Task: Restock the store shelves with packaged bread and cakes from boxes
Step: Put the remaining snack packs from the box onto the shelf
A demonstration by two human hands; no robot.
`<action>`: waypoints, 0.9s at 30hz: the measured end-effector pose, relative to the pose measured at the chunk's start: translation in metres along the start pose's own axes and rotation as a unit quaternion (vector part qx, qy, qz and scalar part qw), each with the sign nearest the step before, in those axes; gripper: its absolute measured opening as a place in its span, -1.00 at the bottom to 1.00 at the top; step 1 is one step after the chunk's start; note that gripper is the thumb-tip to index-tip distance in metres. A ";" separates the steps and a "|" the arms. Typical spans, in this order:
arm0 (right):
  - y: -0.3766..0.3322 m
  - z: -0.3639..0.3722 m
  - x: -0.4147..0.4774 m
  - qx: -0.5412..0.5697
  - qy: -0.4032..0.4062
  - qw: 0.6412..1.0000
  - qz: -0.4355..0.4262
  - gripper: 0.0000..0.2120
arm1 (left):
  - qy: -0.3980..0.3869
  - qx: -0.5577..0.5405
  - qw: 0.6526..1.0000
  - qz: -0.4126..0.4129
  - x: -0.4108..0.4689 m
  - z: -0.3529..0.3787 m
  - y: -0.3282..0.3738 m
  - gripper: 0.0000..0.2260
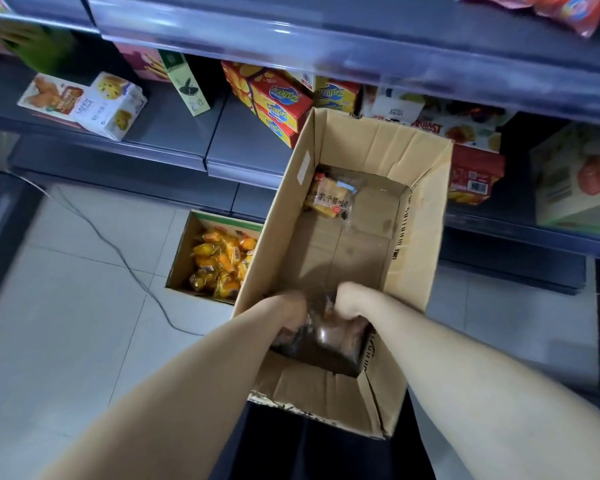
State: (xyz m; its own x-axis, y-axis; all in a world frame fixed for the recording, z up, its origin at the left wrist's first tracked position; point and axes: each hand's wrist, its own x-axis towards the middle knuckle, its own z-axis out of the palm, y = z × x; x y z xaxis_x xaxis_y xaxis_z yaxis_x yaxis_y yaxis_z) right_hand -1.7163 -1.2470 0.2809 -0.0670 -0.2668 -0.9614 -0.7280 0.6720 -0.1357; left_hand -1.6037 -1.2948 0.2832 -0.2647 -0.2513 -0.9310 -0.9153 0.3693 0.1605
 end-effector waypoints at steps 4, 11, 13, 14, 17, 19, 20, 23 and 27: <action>-0.001 -0.019 -0.009 0.041 0.091 0.995 -0.012 -0.60 | -0.005 0.037 0.999 -0.022 -0.016 -0.005 0.014 -0.71; 0.002 -0.080 -0.057 0.129 0.210 0.960 -0.134 -0.64 | 0.026 -0.007 1.000 -0.012 -0.033 -0.013 0.026 -0.67; 0.006 -0.092 -0.072 0.166 0.205 0.953 -0.152 -0.64 | 0.072 -0.167 0.982 -0.045 -0.049 -0.031 0.033 -0.71; 0.009 -0.099 -0.082 0.191 0.194 0.948 -0.163 -0.67 | 0.103 -0.184 0.977 -0.021 -0.058 -0.038 0.034 -0.73; 0.017 -0.115 -0.117 0.306 0.183 0.915 -0.188 -0.83 | 0.116 -0.180 0.977 0.024 -0.074 -0.056 0.034 -0.71; 0.021 -0.124 -0.141 0.327 0.215 0.896 -0.211 -0.71 | 0.101 -0.189 0.976 0.044 -0.092 -0.065 0.037 -0.63; 0.022 -0.128 -0.153 0.315 0.248 0.889 -0.220 -0.65 | 0.101 -0.191 0.975 0.055 -0.100 -0.071 0.039 -0.57; 0.022 -0.135 -0.192 0.294 0.334 0.856 -0.263 -0.82 | 0.168 -0.112 0.976 0.078 -0.131 -0.092 0.048 -0.57; 0.029 -0.152 -0.230 0.284 0.404 0.819 -0.291 -0.73 | 0.256 -0.072 0.956 0.127 -0.178 -0.131 0.055 -0.62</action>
State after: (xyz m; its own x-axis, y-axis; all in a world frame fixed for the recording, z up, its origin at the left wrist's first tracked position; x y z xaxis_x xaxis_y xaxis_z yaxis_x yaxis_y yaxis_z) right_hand -1.8260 -1.2717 0.5341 -0.4176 -0.8726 -0.2532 -0.3776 0.4201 -0.8252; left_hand -1.6465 -1.3471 0.5005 -0.5638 -0.5890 -0.5790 -0.8244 0.3594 0.4373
